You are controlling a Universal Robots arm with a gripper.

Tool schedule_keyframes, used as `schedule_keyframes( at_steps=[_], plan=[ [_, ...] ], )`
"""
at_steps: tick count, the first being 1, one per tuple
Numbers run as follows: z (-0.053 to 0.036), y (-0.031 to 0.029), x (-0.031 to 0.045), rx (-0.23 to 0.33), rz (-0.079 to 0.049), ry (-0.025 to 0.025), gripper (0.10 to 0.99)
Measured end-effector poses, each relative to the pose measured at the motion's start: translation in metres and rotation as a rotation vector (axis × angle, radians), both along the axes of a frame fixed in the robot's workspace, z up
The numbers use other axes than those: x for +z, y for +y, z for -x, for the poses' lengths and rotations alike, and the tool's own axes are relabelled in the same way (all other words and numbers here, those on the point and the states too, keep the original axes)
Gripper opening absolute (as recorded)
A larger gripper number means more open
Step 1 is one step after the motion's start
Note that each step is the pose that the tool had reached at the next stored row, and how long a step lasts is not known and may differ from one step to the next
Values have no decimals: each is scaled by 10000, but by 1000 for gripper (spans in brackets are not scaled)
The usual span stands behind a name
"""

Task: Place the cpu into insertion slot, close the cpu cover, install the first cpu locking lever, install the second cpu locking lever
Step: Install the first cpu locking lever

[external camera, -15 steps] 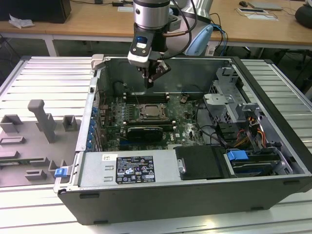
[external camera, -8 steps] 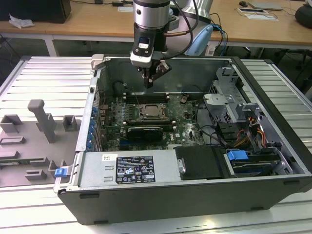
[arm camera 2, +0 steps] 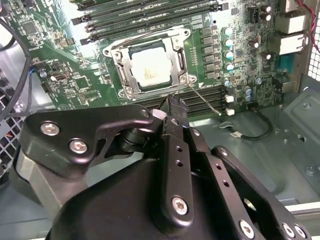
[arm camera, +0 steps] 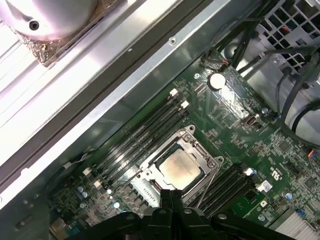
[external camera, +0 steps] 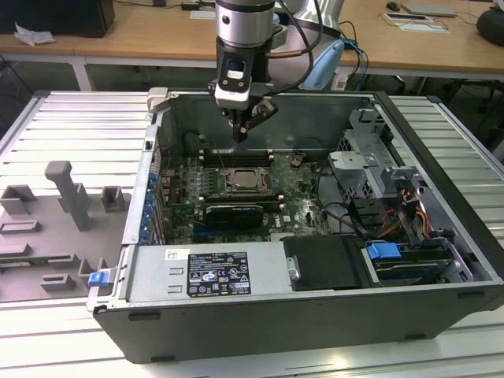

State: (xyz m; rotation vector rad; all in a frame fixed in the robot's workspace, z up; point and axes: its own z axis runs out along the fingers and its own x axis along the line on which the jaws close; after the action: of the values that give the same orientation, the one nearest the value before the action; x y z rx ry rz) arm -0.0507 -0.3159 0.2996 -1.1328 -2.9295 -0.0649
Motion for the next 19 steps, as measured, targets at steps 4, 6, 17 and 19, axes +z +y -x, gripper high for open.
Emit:
schedule_keyframes(
  at_steps=[4, 6, 17, 19],
  plan=[
    [0, 0, 0, 967, 0, 1, 106],
    [0, 0, 0, 1449, 0, 0, 106],
    [0, 0, 0, 3206, 0, 0, 106],
    [0, 0, 0, 3360, -1, 0, 106]
  ],
)
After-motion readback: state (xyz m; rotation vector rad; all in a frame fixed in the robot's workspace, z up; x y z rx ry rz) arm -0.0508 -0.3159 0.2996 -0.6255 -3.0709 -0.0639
